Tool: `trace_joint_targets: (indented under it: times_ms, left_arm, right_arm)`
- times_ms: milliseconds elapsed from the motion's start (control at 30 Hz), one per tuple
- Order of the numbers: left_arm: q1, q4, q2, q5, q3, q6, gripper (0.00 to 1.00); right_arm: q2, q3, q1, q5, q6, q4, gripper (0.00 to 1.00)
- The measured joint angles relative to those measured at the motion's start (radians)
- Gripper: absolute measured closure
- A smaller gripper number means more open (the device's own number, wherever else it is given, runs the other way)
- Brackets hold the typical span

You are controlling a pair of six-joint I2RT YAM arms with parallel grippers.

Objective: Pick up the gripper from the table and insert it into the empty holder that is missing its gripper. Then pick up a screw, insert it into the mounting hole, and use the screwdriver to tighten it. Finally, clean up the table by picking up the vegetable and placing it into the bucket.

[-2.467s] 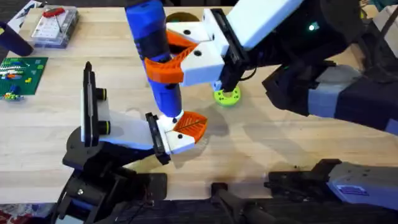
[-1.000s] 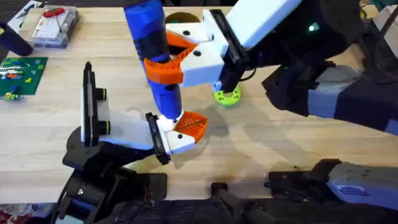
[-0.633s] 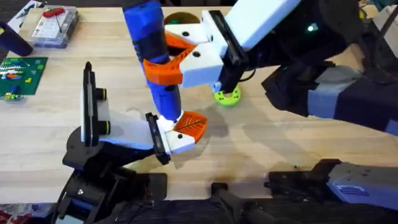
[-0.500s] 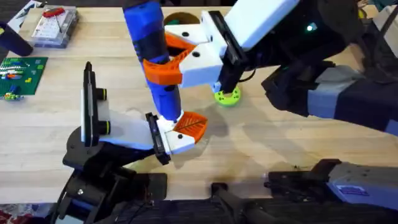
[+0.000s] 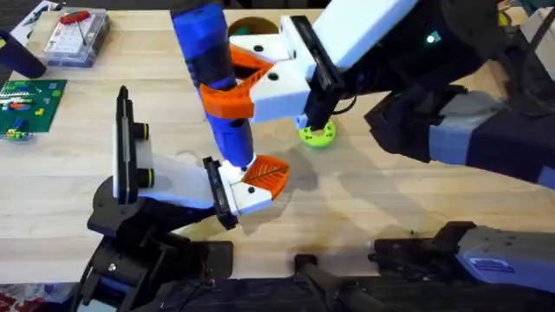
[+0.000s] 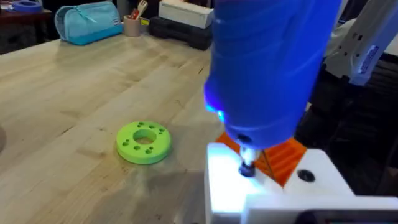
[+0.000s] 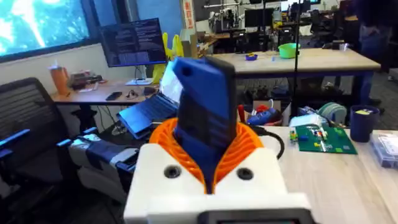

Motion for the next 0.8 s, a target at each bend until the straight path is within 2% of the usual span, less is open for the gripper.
trace_joint_targets:
  times_ms: [800]
  left_arm:
    - [0.000, 0.000, 0.000, 0.000, 0.000, 0.000, 0.989]
  right_arm:
    - [0.000, 0.000, 0.000, -0.015, -0.011, -0.001, 0.977]
